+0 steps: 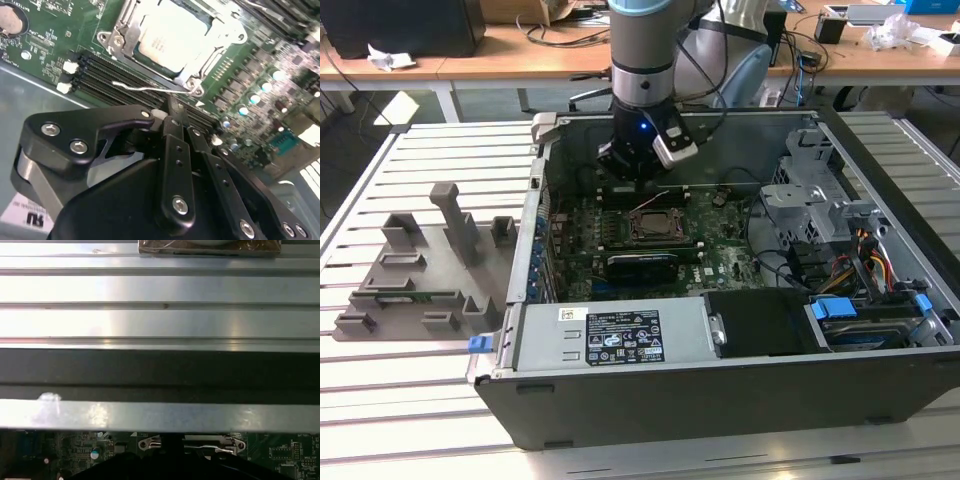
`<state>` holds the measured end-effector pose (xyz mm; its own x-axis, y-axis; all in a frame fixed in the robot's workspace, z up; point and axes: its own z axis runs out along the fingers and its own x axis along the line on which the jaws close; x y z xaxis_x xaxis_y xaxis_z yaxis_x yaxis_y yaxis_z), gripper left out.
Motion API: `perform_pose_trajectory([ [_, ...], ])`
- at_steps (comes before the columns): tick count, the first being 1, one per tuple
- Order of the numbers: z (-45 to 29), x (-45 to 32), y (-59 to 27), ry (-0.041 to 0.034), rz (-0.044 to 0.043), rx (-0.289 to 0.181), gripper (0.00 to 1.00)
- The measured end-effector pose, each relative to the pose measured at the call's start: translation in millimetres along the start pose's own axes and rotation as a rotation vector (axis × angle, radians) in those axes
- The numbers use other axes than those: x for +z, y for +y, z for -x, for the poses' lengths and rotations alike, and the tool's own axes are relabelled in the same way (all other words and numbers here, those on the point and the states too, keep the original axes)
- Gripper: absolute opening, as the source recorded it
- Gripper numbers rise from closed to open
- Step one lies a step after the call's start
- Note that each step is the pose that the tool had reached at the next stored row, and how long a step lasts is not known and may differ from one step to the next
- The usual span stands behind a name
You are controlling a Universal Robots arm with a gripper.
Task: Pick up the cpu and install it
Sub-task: 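Install the first cpu locking lever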
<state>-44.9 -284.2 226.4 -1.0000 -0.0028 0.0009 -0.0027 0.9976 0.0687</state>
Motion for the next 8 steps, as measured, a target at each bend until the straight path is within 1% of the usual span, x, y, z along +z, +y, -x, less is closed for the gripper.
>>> perform_pose_trajectory([
  [2,4.1,2.9,0.0,0.0009,0.0000,-0.003,0.11],
  [6,12.1,5.6,0.0,0.0025,-0.0002,-0.005,0.11],
  [8,20.3,8.7,0.0,0.0041,-0.0001,-0.006,0.11],
])
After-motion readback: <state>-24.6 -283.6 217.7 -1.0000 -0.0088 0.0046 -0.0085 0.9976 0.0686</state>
